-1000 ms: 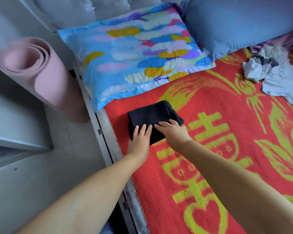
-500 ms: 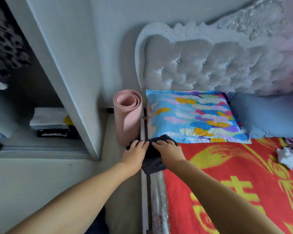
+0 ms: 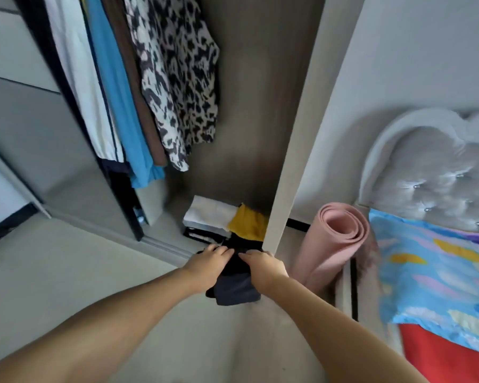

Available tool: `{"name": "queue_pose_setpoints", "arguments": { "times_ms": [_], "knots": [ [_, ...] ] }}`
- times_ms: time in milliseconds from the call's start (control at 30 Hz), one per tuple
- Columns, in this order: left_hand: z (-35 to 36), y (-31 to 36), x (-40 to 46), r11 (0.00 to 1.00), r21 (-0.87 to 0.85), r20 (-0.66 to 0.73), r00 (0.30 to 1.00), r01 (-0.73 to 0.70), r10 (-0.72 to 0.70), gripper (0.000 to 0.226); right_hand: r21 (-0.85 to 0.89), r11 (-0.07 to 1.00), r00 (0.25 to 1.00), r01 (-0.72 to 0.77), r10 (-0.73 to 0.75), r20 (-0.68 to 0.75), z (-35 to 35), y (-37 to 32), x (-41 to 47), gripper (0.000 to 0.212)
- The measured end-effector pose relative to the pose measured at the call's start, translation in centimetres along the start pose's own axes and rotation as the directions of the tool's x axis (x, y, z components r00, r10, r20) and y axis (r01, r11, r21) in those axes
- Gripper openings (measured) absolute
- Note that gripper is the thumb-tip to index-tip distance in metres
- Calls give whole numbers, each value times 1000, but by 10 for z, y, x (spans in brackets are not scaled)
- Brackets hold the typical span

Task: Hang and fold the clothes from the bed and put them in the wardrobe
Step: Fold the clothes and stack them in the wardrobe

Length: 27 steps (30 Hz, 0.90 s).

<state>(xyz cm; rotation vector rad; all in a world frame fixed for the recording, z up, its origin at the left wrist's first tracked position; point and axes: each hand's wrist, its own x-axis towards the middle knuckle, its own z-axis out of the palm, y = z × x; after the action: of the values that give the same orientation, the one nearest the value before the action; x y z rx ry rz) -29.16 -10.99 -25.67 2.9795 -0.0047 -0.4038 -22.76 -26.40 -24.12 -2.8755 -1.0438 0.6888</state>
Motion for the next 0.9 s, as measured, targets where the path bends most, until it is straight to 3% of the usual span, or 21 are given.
{"name": "queue_pose_setpoints", "arguments": {
  "times_ms": [167,300,400,600,900],
  "knots": [
    [-16,-82,6,999,-44,36,999,-10,11,68,13,999,999,35,-35,7,-9,-52,63,75],
    [-20,-120,26,998,-55,79,997,26,-22,61,35,998,999,52,-52,-14,-13,-67,112,58],
    [-22,-140,52,999,-44,113,993,32,-26,60,37,998,999,46,-46,8,-15,-68,148,59],
    [-21,-174,140,999,-5,130,991,-42,43,65,84,996,999,26,-24,-25,-19,-36,227,60],
    [-14,-207,326,980,49,177,968,-190,179,66,185,971,987,-155,158,-7,-32,49,366,49]
  ]
}}
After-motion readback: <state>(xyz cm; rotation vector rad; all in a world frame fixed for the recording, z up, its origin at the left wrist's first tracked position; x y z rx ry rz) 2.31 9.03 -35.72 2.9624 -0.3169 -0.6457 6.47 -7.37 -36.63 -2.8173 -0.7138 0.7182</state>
